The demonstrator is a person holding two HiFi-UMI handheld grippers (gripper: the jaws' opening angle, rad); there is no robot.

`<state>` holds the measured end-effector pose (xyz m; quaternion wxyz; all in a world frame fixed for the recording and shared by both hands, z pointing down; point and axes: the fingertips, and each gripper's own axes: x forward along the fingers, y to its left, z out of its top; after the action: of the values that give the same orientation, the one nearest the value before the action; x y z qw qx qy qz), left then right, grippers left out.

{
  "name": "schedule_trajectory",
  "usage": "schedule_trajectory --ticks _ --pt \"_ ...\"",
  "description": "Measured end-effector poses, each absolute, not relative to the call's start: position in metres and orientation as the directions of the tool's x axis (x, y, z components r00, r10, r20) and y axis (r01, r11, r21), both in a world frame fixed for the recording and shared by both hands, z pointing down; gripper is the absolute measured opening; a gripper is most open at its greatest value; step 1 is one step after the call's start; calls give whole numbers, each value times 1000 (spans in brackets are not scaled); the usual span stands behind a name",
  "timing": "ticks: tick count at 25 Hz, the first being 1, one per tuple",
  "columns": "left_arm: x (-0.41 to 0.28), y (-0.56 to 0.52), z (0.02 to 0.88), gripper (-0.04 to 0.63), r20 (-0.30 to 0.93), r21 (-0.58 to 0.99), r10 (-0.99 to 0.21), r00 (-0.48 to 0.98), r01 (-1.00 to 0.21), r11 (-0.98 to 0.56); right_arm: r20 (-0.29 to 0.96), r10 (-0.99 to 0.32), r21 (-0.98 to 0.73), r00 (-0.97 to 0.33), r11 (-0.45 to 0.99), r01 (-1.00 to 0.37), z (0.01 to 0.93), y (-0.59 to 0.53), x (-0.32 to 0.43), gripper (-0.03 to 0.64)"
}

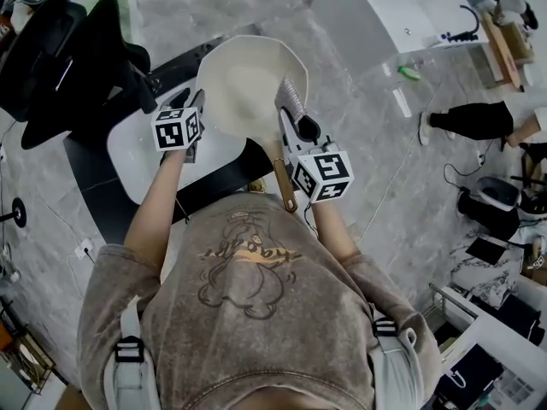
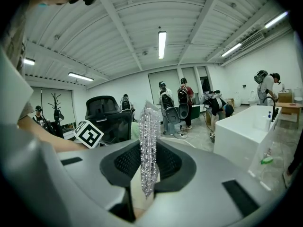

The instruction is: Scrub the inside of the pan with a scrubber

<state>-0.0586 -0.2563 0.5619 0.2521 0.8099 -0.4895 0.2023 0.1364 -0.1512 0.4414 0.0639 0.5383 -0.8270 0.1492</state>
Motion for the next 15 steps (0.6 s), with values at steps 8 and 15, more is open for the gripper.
schedule_trajectory --ticks 8,15 --pt "-61 -277 591 143 613 247 -660 435 -899 -362 299 -865 -187 -403 361 -914 452 -158 136 80" --pt "-53 -283 595 84 619 295 -632 467 -884 -364 329 -848 -181 -416 375 -909 461 -171 129 80"
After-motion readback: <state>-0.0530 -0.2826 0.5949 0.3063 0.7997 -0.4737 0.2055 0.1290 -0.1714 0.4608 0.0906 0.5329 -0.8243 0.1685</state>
